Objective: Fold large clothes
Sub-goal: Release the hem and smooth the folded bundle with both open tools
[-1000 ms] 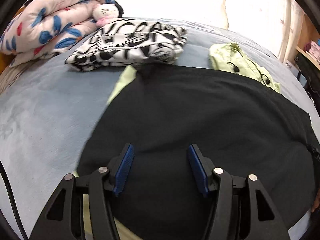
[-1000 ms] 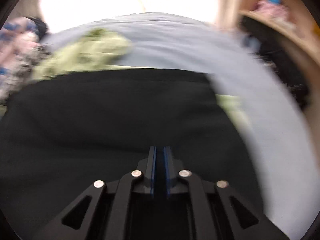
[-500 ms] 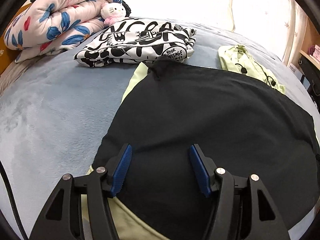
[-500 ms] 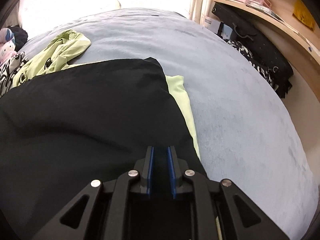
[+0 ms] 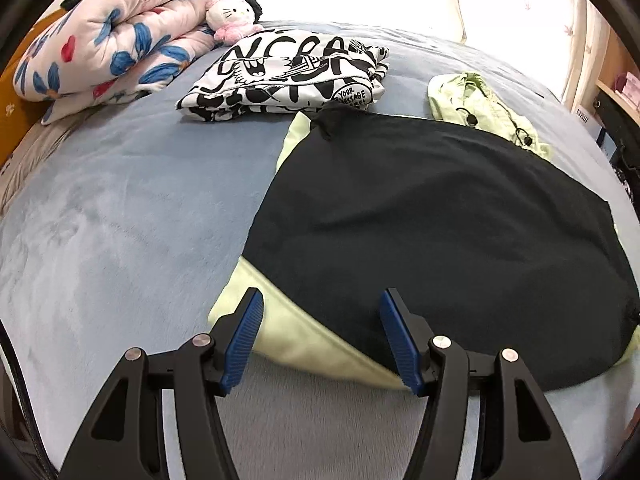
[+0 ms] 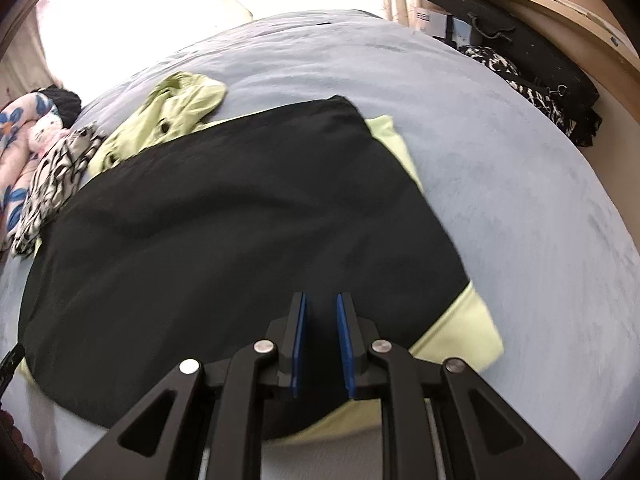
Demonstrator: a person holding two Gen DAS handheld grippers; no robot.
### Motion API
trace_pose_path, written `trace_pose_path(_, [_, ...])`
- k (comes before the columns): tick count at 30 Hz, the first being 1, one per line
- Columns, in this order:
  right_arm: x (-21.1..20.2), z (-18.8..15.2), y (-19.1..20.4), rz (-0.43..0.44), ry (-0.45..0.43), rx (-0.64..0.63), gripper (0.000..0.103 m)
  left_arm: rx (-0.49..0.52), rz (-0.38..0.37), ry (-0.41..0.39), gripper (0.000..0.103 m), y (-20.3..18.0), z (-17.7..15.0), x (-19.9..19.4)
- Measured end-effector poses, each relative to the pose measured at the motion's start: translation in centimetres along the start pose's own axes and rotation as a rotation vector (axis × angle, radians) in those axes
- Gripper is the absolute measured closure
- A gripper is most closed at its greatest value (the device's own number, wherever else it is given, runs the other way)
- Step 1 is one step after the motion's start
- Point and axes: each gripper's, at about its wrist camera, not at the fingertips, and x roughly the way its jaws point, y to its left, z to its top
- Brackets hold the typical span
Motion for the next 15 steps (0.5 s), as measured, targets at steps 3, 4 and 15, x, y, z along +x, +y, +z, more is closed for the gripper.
trace_pose_path(3, [-1.2, -1.0, 0.9, 0.017, 0.002, -0.022, 0.087, 0.012, 0.017, -0.01, 0.044, 0.0, -0.6, -1.3])
trace_pose_path(4, [-1.5, -1.3, 1.1, 0.027, 0.001, -0.026, 0.087, 0.015, 0.02, -0.013, 0.044, 0.0, -0.7, -1.6])
trace_pose_path(15, [-5.3, -4.7, 4.1, 0.128, 0.004, -0.059, 0.087, 0.046, -0.141, -0.09, 0.033, -0.6, -2.0, -6.8])
